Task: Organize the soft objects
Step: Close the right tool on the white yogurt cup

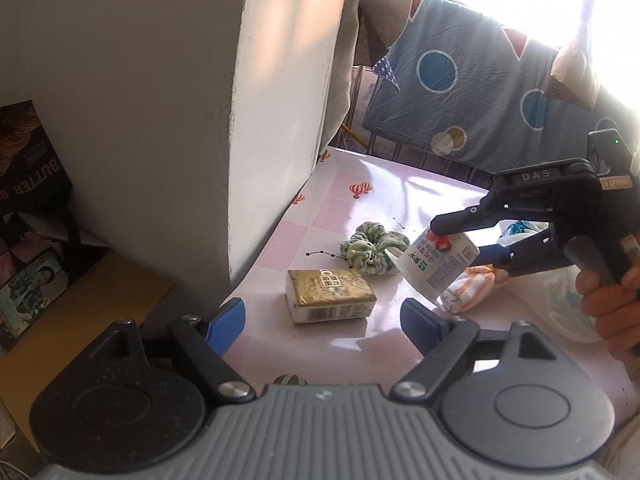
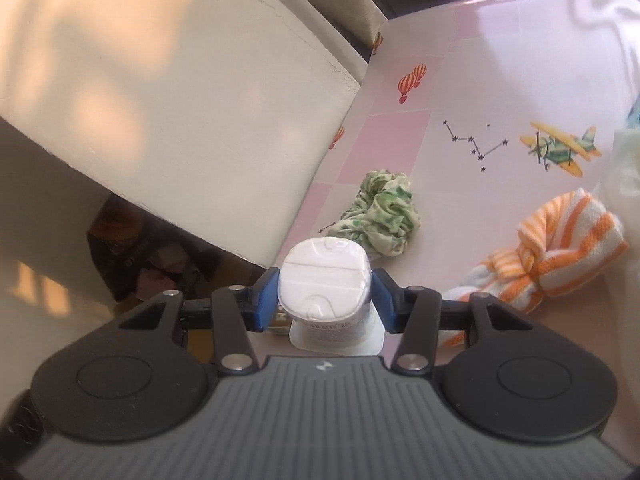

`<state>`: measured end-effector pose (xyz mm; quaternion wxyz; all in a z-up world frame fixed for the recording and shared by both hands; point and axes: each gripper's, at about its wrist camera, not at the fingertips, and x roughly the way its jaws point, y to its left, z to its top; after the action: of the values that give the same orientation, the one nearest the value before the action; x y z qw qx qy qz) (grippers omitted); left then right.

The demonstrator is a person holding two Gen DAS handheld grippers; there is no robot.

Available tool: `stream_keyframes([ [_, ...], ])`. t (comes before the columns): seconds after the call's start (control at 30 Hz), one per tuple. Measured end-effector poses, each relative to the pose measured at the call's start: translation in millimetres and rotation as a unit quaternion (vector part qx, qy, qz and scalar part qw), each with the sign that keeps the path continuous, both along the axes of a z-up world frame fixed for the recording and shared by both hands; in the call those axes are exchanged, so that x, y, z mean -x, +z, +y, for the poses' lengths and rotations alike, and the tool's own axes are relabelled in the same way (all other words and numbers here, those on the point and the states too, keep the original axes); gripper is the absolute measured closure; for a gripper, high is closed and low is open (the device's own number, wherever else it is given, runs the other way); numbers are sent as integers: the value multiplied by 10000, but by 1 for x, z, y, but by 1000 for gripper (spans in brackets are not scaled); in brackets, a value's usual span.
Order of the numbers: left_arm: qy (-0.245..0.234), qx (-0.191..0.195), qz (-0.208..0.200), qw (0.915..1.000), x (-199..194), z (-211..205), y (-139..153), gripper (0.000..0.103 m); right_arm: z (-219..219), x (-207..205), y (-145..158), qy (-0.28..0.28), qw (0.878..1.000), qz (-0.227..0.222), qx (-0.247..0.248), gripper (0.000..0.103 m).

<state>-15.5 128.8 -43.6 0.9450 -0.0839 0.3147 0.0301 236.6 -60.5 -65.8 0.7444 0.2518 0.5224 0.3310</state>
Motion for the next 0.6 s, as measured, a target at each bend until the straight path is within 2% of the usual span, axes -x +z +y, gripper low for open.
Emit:
stream_keyframes([
  [0.13,-207,31,-8,9998,1,-9,3,21,-32,19,-28,-428,9910,879,-911,55],
  [0.2,-355,55,125,9993,-3,-15,2,26,-45,33,-48,-623,9837,1267,-1116,55],
  [0.3,-544,-5,280,9981,-8,-26,1,32,-60,50,-69,-877,9747,1545,-1357,56],
  [0.47,-891,-80,437,9950,-13,-48,-2,38,-80,66,-72,-1162,9745,1519,-1175,54],
  [0.6,-1153,-176,537,9917,-18,-65,-5,45,-91,77,-62,-1243,9813,1290,-709,51],
])
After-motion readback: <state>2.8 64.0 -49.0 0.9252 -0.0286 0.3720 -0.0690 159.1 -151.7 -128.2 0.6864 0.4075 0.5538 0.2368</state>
